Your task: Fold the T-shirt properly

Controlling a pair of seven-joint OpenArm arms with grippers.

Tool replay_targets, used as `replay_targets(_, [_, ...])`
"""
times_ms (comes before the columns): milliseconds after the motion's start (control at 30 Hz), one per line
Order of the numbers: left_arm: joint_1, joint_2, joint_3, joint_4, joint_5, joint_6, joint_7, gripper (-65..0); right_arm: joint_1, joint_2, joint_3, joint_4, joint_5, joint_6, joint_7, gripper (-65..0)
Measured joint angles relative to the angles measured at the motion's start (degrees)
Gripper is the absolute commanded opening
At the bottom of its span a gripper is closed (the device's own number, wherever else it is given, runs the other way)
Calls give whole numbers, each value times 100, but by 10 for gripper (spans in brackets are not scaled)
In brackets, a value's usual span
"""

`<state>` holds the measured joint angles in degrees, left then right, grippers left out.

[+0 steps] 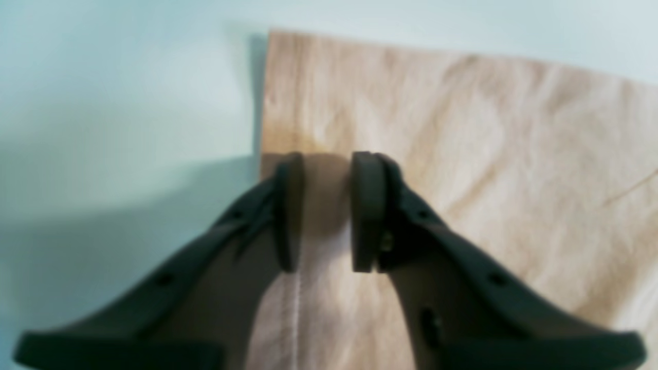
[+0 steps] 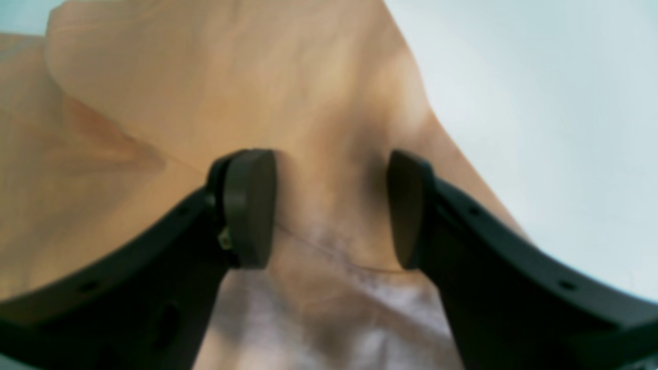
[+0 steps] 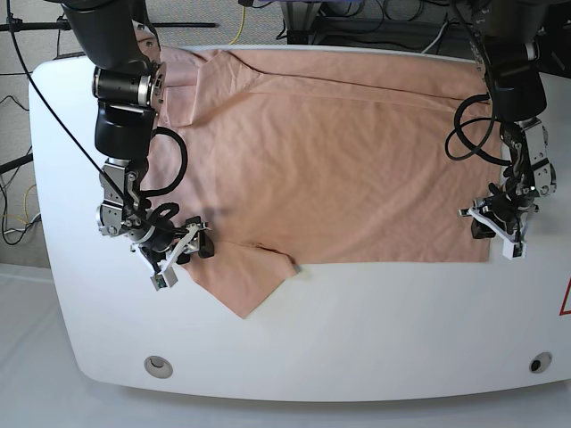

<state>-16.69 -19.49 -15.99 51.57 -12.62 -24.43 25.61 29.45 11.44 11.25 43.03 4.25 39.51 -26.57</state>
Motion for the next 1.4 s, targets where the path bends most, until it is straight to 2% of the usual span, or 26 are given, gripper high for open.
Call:
replay_targets(167, [20,4,-13,9,0,-2,-48,-403,-9,-4,7,7,2,0,4,-311])
replay_targets(367, [50,7,-13,28,4,-2,-129,-356,-17,-2,7,9,0,0,42,-310])
replay_targets(900, [68,7,-9,39,-2,-4,-168,-365,-13,-2,-11,11,0,-2,42,-311])
replay_targets(1233, [68,7,20,39,4,-2,-144,-434,-15,-2,-37,33,-26,-2,20,-307])
replay_targets(1400, [68,7,20,39,2,-2,-125,-424,-13,-2,-39,39,-44,0,-2,-307])
